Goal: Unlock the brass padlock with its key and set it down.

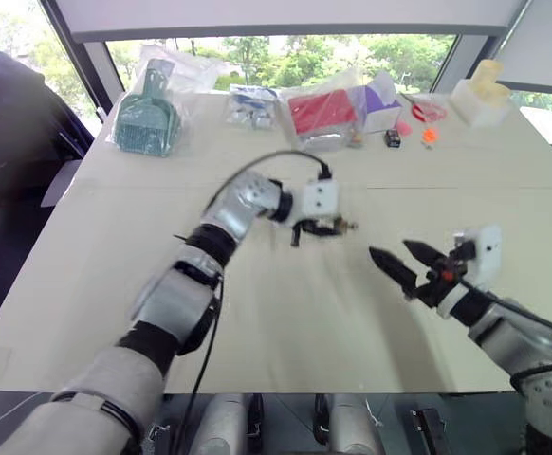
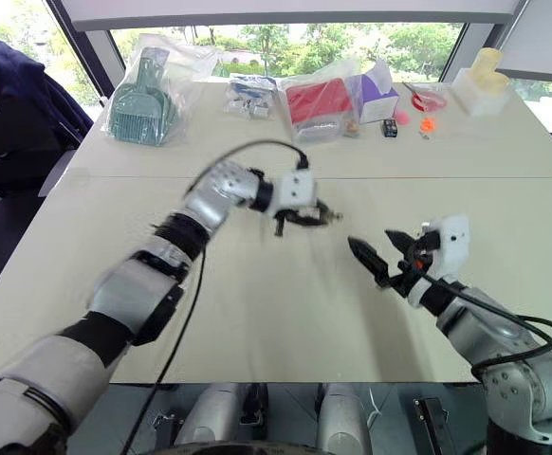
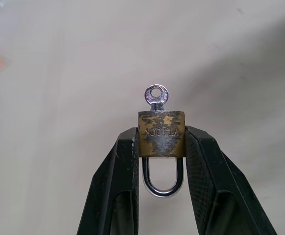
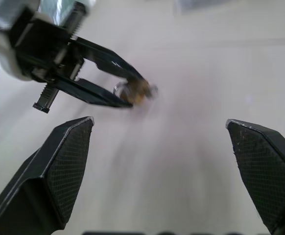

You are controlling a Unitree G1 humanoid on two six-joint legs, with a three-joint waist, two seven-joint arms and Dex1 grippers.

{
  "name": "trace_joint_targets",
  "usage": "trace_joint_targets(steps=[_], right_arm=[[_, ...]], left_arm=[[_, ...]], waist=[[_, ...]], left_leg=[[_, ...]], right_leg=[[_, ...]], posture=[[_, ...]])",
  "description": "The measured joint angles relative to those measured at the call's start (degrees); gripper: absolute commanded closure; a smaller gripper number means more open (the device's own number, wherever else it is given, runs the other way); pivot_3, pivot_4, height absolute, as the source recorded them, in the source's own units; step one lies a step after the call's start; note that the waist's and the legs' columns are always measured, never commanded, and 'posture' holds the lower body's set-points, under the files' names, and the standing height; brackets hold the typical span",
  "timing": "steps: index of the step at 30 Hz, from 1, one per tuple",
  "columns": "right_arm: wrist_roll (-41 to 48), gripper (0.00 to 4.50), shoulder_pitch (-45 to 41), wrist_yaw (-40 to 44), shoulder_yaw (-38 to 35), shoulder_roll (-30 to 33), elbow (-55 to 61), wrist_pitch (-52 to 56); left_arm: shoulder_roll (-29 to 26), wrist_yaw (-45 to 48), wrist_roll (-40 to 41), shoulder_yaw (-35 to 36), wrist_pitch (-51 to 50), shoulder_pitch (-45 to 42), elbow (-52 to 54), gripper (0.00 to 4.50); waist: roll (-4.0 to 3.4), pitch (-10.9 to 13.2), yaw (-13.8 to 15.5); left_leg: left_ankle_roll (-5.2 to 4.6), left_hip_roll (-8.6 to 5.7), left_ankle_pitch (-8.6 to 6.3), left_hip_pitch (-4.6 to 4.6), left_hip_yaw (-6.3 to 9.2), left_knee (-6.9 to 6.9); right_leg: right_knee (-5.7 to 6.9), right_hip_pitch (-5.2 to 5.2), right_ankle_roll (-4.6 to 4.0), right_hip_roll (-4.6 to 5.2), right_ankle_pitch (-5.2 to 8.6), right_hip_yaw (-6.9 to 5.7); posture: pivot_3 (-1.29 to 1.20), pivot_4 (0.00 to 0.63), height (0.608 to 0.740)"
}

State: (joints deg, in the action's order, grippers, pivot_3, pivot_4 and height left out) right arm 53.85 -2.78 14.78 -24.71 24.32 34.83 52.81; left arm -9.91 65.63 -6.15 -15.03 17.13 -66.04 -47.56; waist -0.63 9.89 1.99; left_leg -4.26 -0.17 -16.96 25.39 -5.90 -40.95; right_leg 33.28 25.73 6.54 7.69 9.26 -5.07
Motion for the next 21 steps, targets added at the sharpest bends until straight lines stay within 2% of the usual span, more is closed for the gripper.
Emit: trace_joint_targets(steps=[3, 7, 10, 18, 21], right_arm=[[5.64, 0.0, -4.15, -3.96, -0.17, -3.69, -2.11, 0.14], [10.68, 0.0, -8.33, -8.21, 0.39, -6.5, -4.85, -0.67], [12.79, 0.0, -9.83, -9.81, 1.71, -6.99, -6.12, -0.99], [14.87, 0.0, -10.84, -11.48, 3.51, -6.87, -7.83, -2.63], [16.0, 0.77, -10.96, -12.15, 3.6, -6.89, -8.18, -3.59]], left_arm=[[-3.07, 2.46, 4.06, 1.47, -2.93, 5.29, 11.57, 3.77], [-3.47, 1.37, 6.24, 1.48, -8.14, 12.45, 21.45, 3.77], [-3.37, -1.4, 6.87, 1.49, -10.65, 14.3, 27.34, 3.77], [-3.11, -4.84, 6.93, 0.84, -12.68, 14.87, 32.02, 3.77], [-3.25, -4.83, 7.13, 0.43, -12.68, 14.86, 32.04, 3.77]], waist=[[-0.05, -0.03, 0.11], [-0.05, -0.02, 0.22], [-0.05, -0.02, 0.19], [-0.05, -0.02, -0.1], [-0.05, -0.02, -0.06]], left_leg=[[0.0, -0.04, 0.0, -0.01, -0.02, -0.03], [-0.01, -0.08, 0.01, -0.01, -0.01, -0.14], [-0.01, -0.08, 0.01, -0.03, -0.01, -0.14], [-0.01, -0.07, 0.02, -0.09, -0.02, -0.13], [-0.01, -0.07, 0.02, -0.09, -0.03, -0.13]], right_leg=[[-0.01, -0.07, -0.04, 0.02, 0.01, 0.0], [-0.05, -0.17, -0.09, 0.02, -0.02, 0.0], [-0.05, -0.2, -0.07, -0.01, -0.03, 0.0], [-0.01, -0.23, 0.05, -0.08, -0.09, -0.01], [-0.02, -0.23, 0.05, -0.08, -0.09, -0.01]], posture=[[0.0, 0.15, 0.735], [0.0, 0.15, 0.735], [0.0, 0.15, 0.735], [0.0, 0.15, 0.735], [0.0, 0.15, 0.735]])
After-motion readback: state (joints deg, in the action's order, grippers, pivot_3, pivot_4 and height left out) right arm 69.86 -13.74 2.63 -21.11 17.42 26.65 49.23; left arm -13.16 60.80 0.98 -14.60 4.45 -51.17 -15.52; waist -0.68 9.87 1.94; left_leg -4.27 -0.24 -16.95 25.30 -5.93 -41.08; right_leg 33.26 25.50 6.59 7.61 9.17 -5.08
